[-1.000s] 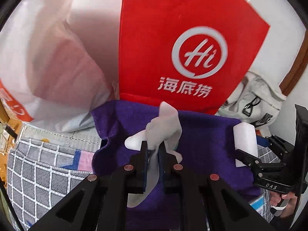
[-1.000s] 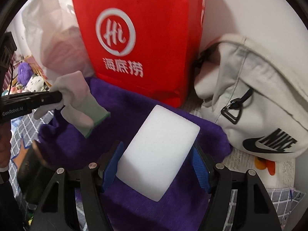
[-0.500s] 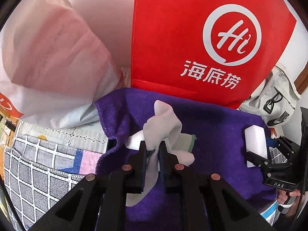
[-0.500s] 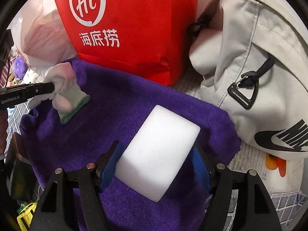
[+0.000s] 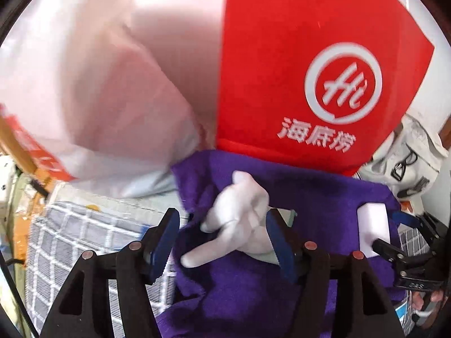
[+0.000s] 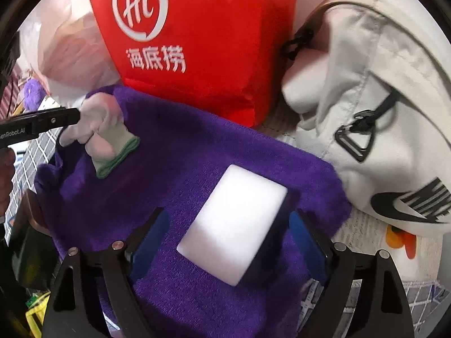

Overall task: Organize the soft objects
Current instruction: 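Carry the sponge and glove onto the purple towel and open both grippers, then move both tools back toward the remaining items on the bed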

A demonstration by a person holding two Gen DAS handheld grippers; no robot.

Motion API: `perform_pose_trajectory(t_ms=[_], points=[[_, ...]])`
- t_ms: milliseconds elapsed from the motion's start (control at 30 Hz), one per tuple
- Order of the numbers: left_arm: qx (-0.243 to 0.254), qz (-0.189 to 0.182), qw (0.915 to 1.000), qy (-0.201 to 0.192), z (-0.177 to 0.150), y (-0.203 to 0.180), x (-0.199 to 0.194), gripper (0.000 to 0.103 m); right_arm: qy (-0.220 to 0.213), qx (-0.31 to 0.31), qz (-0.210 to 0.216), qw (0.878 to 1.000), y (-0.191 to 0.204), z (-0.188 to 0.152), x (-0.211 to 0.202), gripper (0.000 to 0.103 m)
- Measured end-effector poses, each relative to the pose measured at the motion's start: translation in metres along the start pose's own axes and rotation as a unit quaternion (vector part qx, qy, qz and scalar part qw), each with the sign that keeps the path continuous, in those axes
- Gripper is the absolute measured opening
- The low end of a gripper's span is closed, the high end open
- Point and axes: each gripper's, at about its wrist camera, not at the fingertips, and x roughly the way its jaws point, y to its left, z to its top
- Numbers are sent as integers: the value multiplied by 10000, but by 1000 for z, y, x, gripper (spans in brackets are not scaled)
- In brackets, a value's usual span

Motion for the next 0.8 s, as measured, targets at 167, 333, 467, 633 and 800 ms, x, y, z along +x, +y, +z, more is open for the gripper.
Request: perform_pose_trajectory(t_ms=[167, 333, 467, 633, 800], points=[[-224, 224, 9992, -237, 1, 10, -39, 65, -270, 79, -190, 9994, 5, -17, -44, 87], [-372, 70, 9976, -587, -14, 30, -88, 65, -483, 252, -216, 9983, 10, -26, -87, 87], [-374, 61, 9967, -721, -31, 42, -126, 65, -829, 214, -82, 9963, 25, -50, -128, 87], [-392, -113, 9963, -759, -60, 51, -169, 65, -967, 322, -258, 9945, 51, -86, -161, 87], [-314, -431, 9967, -611, -105, 48, -187, 65, -1018, 581, 17, 9931, 70, -132, -190, 87]])
